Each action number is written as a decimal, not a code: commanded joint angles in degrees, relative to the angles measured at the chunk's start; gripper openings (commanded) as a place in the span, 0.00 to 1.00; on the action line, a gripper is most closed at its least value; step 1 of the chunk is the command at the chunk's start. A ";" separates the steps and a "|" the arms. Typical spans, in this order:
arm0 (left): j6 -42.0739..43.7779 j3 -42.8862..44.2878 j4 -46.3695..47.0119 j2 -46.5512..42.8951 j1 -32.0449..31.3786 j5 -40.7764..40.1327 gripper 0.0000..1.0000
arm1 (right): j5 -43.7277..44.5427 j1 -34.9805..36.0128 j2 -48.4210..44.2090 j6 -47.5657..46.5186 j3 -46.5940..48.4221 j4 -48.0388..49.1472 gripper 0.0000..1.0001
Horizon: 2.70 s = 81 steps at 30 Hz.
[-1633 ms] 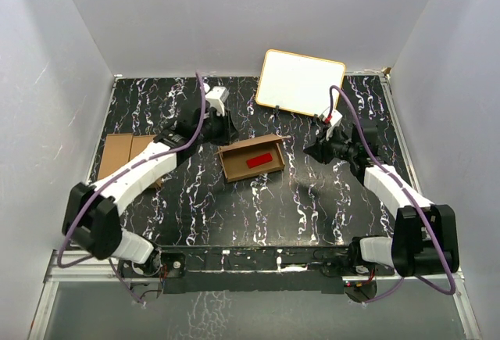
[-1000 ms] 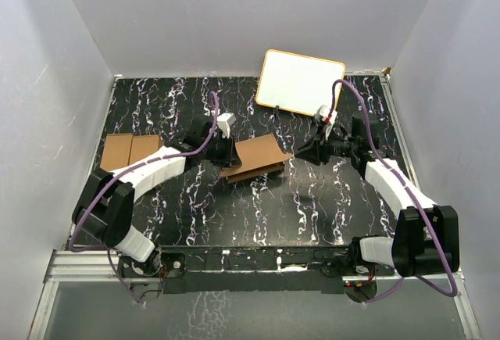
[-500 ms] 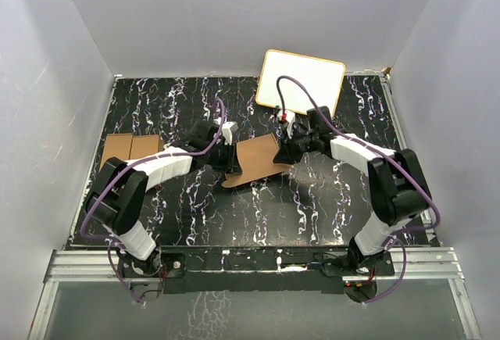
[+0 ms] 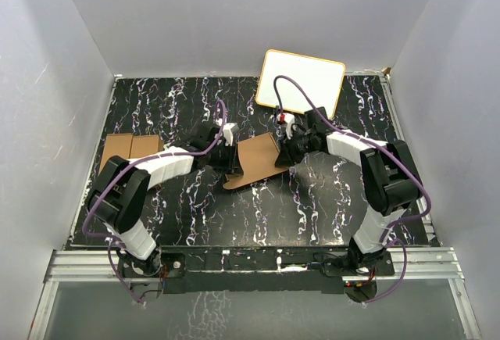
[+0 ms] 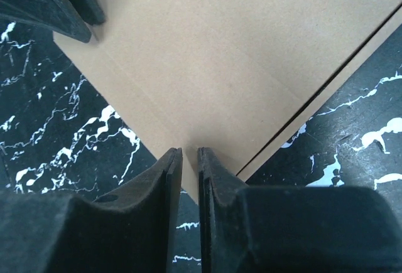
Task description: Fold the paper box
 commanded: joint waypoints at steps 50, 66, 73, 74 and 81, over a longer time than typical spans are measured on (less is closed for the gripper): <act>-34.56 -35.30 39.86 -28.60 3.36 -10.67 0.97 | -14.66 -13.58 17.24 30.12 6.55 11.48 0.13; -41.63 -36.74 52.68 -14.11 2.43 -11.47 0.97 | -12.70 -13.96 17.95 30.08 5.62 11.14 0.11; -43.79 -34.89 56.65 -7.80 0.41 -15.51 0.97 | -12.20 -14.02 18.47 29.97 5.61 10.74 0.11; -44.38 -34.67 57.35 -6.96 -0.08 -16.27 0.97 | -12.11 -14.03 18.48 29.91 5.62 10.70 0.11; -47.90 -34.41 62.74 -2.36 -3.61 -22.82 0.95 | -11.57 -14.34 18.64 29.70 5.53 10.34 0.10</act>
